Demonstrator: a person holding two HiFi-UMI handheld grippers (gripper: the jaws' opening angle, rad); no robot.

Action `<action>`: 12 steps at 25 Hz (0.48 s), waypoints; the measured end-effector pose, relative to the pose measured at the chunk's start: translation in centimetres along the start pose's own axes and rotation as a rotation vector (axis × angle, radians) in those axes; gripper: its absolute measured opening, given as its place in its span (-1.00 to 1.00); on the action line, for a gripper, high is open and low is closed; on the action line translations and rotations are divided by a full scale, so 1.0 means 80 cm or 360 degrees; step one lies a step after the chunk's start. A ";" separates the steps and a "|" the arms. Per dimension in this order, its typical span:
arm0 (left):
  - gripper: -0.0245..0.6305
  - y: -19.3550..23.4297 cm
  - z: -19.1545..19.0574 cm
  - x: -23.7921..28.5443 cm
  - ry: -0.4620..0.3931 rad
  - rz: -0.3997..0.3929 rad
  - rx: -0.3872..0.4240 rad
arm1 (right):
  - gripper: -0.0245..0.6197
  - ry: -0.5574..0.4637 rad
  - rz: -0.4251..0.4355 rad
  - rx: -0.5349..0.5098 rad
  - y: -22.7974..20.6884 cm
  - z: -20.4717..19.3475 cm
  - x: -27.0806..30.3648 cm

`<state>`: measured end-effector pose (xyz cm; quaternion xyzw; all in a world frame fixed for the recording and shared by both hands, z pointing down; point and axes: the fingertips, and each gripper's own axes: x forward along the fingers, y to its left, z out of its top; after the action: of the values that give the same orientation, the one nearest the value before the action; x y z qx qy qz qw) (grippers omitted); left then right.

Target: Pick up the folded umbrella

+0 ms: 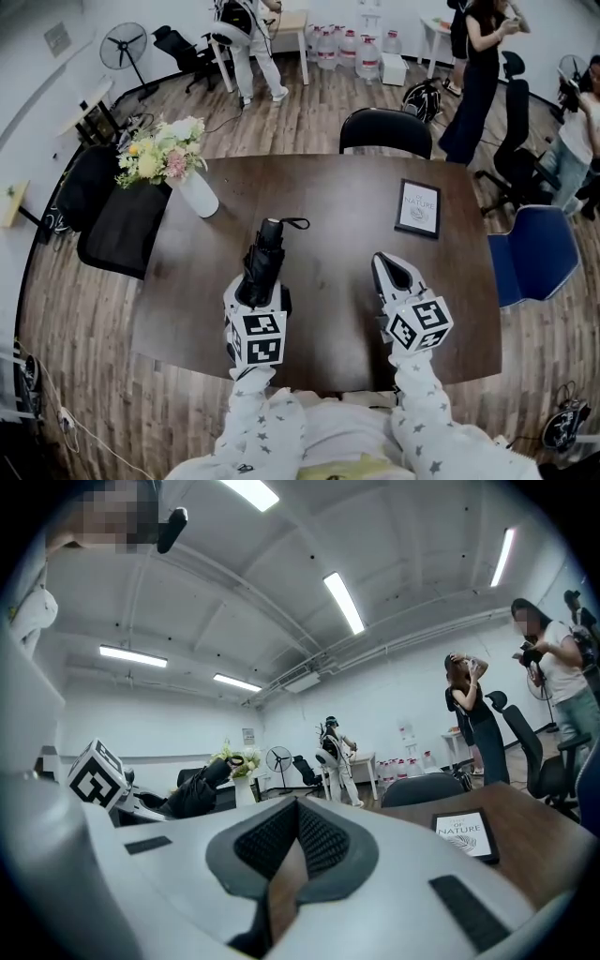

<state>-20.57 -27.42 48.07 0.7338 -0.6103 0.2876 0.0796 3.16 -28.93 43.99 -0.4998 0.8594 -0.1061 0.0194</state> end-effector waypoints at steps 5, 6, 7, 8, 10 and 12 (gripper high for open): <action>-0.16 0.012 0.021 -0.019 -0.0189 -0.0007 -0.0055 | -0.86 -0.0027 0.0027 -0.0034 0.004 0.010 0.003; -0.16 0.014 0.025 -0.023 -0.0221 -0.0005 -0.0067 | -0.86 -0.0028 0.0031 -0.0042 0.005 0.011 0.003; -0.16 0.017 0.029 -0.027 -0.0252 -0.0004 -0.0084 | -0.86 -0.0029 0.0033 -0.0049 0.005 0.013 0.003; -0.16 0.020 0.034 -0.031 -0.0285 -0.0002 -0.0106 | -0.86 -0.0031 0.0032 -0.0054 0.004 0.015 0.002; -0.15 0.025 0.042 -0.039 -0.0354 0.0012 -0.0144 | -0.86 -0.0039 0.0022 -0.0059 0.000 0.019 -0.001; -0.15 0.031 0.050 -0.047 -0.0430 0.0030 -0.0160 | -0.86 -0.0052 0.0009 -0.0065 -0.005 0.024 -0.005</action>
<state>-21.92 -26.68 42.22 0.7552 -0.6360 0.1560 0.0307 3.95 -29.11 42.18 -0.4994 0.8623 -0.0802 0.0237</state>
